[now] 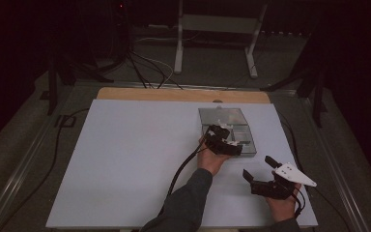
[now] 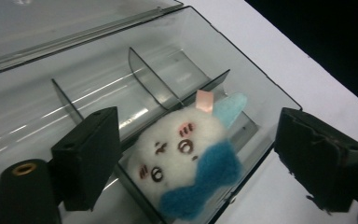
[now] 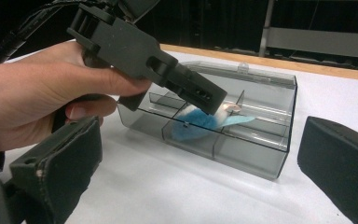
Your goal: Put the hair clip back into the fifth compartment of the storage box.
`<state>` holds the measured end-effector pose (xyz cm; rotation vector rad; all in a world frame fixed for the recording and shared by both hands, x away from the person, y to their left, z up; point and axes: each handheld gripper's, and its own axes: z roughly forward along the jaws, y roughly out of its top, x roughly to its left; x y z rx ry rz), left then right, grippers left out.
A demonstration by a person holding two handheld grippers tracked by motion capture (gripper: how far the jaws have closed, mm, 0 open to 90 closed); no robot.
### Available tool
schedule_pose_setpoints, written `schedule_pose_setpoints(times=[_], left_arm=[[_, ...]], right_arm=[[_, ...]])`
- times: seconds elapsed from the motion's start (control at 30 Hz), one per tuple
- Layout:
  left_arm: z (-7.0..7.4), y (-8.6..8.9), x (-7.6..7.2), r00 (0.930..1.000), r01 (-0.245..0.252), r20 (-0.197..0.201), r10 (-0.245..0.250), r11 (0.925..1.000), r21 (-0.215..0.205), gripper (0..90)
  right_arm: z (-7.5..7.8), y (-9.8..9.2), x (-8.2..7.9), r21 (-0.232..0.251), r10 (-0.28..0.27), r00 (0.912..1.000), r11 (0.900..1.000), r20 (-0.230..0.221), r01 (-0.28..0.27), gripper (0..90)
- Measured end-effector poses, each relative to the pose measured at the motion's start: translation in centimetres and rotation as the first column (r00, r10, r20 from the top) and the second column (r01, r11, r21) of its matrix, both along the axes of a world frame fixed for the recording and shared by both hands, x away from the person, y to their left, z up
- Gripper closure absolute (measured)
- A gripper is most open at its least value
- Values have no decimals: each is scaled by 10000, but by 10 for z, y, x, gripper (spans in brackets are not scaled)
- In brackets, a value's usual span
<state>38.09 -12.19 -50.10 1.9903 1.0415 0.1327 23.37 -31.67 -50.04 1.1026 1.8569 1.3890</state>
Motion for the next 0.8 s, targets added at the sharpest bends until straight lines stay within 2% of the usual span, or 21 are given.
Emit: schedule_pose_setpoints(times=[0.13, 0.27, 0.43, 0.73, 0.8], left_arm=[[0, 4, 1, 10000, 6, -19, -6, 9998, -219, 69], [0, 7, 2, 10000, 3, -54, -4, 9999, -164, 7], [2, 16, 2, 9999, 22, 113, -19, 9997, -244, 7], [16, 31, -2, 9979, 10, 642, 8, 9996, -271, 7], [20, 40, -4, 9961, 5, 883, 15, 9998, -218, 7]], right_arm=[[0, 0, 0, -1, -3, 10000, 10000, 7, 3, 0], [0, 0, 0, -4, -14, 10000, 10000, 1, 14, 0], [0, 0, 0, -6, -11, 10000, 10000, -5, 11, 0], [0, 0, 0, 4, 6, 10000, 10000, 4, -6, 0], [0, 0, -1, 7, 9, 10000, 10000, 9, -9, 0]])
